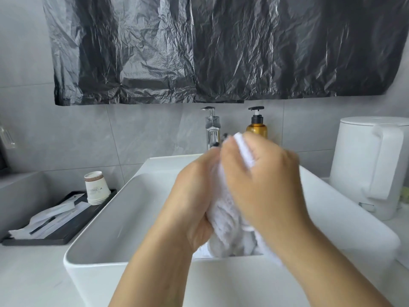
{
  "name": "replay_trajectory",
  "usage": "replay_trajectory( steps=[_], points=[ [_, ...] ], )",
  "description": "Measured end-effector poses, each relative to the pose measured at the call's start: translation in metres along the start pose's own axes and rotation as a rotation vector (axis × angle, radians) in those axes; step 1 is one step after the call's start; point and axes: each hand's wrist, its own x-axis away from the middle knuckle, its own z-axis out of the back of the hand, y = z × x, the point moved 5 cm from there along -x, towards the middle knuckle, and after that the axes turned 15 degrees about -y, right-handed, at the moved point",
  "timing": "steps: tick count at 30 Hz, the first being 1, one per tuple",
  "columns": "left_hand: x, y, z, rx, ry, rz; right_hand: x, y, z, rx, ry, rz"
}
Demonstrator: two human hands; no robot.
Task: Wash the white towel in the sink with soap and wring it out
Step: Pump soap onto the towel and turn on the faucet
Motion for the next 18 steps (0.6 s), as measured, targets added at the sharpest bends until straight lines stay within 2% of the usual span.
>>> replay_trajectory(
  steps=[5,7,9,12,14,18],
  points=[
    [-0.001,-0.015,-0.019,-0.031,-0.122,0.116,-0.012,0.048,0.015,-0.080,0.029,-0.198],
    [-0.003,-0.015,-0.019,-0.019,-0.045,0.099,-0.009,0.046,0.014,-0.097,0.009,-0.213],
    [-0.002,-0.008,-0.014,0.048,0.108,0.041,-0.003,0.026,0.008,-0.107,-0.017,-0.169],
    [0.001,0.003,0.003,0.071,0.235,-0.059,0.010,-0.018,-0.002,0.001,-0.050,0.039],
    [0.004,0.004,0.009,0.062,0.207,-0.076,0.014,-0.029,-0.006,0.019,-0.067,0.104],
    [0.002,-0.002,0.001,-0.036,-0.005,0.030,-0.001,0.002,0.006,-0.049,-0.016,-0.004]
  ],
)
